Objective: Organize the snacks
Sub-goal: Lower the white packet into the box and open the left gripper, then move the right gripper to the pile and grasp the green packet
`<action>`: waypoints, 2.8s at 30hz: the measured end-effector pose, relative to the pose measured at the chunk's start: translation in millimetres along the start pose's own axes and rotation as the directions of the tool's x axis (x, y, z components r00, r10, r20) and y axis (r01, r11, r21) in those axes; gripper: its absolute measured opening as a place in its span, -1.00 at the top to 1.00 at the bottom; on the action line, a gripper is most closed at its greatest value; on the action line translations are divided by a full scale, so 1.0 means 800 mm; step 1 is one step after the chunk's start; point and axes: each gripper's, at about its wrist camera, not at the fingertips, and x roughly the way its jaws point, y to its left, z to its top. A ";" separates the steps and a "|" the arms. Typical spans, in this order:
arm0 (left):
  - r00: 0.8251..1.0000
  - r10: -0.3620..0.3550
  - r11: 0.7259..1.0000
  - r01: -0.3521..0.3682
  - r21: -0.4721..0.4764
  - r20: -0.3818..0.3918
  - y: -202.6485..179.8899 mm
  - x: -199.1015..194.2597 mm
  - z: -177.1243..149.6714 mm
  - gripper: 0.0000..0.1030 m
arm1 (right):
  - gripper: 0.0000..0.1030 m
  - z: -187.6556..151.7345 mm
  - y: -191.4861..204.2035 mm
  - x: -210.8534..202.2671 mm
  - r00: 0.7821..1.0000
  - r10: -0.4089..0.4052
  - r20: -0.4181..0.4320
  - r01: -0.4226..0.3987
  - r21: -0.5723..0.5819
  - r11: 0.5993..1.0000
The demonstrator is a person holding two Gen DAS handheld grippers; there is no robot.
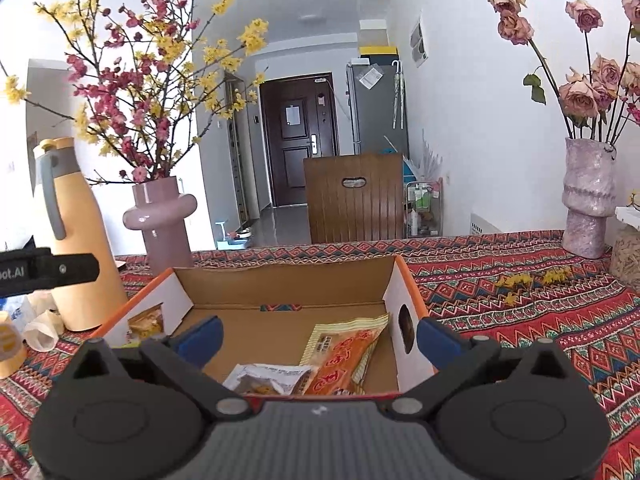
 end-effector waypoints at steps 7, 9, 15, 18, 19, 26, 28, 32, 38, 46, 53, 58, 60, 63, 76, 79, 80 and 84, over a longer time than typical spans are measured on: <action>1.000 -0.012 1.000 0.012 0.017 -0.005 0.005 -0.041 -0.009 -1.00 | -1.00 -0.012 0.006 -0.034 1.000 0.006 -0.024 -0.006 0.000 1.000; 1.000 -0.009 1.000 0.009 0.022 -0.010 0.007 -0.051 -0.014 -1.00 | -1.00 -0.017 0.007 -0.045 0.999 0.008 -0.035 -0.008 0.001 1.000; 0.999 -0.004 1.000 0.004 0.017 -0.039 0.022 -0.090 -0.038 -1.00 | -1.00 -0.038 0.009 -0.084 0.997 0.012 -0.072 -0.012 0.010 1.000; 0.998 0.004 1.000 -0.003 0.022 -0.058 0.032 -0.109 -0.055 -1.00 | -1.00 -0.052 0.009 -0.106 0.996 0.014 -0.092 -0.012 0.015 1.000; 0.998 0.009 1.000 -0.007 0.022 -0.066 0.036 -0.115 -0.061 -1.00 | -1.00 -0.057 0.009 -0.112 0.995 0.015 -0.099 -0.013 0.017 1.000; 0.992 0.050 0.999 -0.048 0.014 -0.113 0.066 -0.152 -0.099 -1.00 | -1.00 -0.087 0.010 -0.146 0.988 0.021 -0.151 -0.019 0.017 1.000; 0.991 0.056 0.998 -0.057 0.000 -0.125 0.077 -0.163 -0.107 -1.00 | -1.00 -0.093 0.010 -0.155 0.988 0.025 -0.155 -0.022 0.017 1.000; 0.989 0.072 0.997 -0.073 0.002 -0.126 0.091 -0.178 -0.116 -1.00 | -1.00 -0.101 0.012 -0.165 0.985 0.035 -0.167 -0.032 0.021 0.999; 0.987 0.078 0.997 -0.080 -0.011 -0.141 0.097 -0.180 -0.119 -1.00 | -1.00 -0.105 0.020 -0.171 0.983 0.053 -0.174 -0.052 0.010 0.999; 0.989 0.060 0.998 -0.063 -0.016 -0.136 0.095 -0.188 -0.122 -1.00 | -1.00 -0.109 0.021 -0.175 0.981 0.049 -0.187 -0.048 0.011 0.999; 0.988 0.062 0.998 -0.065 -0.016 -0.144 0.095 -0.186 -0.124 -1.00 | -1.00 -0.112 0.023 -0.174 0.977 0.045 -0.206 -0.045 0.005 0.999; 0.986 0.059 0.998 -0.062 -0.016 -0.155 0.093 -0.181 -0.125 -1.00 | -1.00 -0.122 0.027 -0.158 0.959 0.042 -0.282 -0.043 0.003 0.999; 0.985 0.055 0.998 -0.057 -0.012 -0.162 0.090 -0.179 -0.126 -1.00 | -1.00 -0.126 0.031 -0.149 0.949 0.035 -0.314 -0.036 0.001 0.999; 0.985 0.047 0.999 -0.049 -0.008 -0.167 0.087 -0.178 -0.128 -1.00 | -1.00 -0.131 0.038 -0.138 0.940 0.009 -0.342 -0.016 -0.017 1.000; 0.981 0.055 0.998 -0.056 0.000 -0.185 0.082 -0.183 -0.131 -1.00 | -1.00 -0.150 0.040 -0.126 0.915 -0.031 -0.402 0.008 -0.060 0.998; 0.982 0.058 0.998 -0.058 0.004 -0.182 0.078 -0.185 -0.130 -1.00 | -1.00 -0.152 0.033 -0.131 0.916 -0.040 -0.399 0.008 -0.082 0.997; 0.982 0.058 0.998 -0.058 0.006 -0.181 0.077 -0.186 -0.130 -1.00 | -1.00 -0.153 0.030 -0.133 0.917 -0.046 -0.396 0.010 -0.093 0.996; 0.981 0.053 0.999 -0.052 0.014 -0.186 0.068 -0.186 -0.131 -1.00 | -0.77 -0.156 0.017 -0.145 0.926 -0.032 -0.376 -0.007 -0.100 0.995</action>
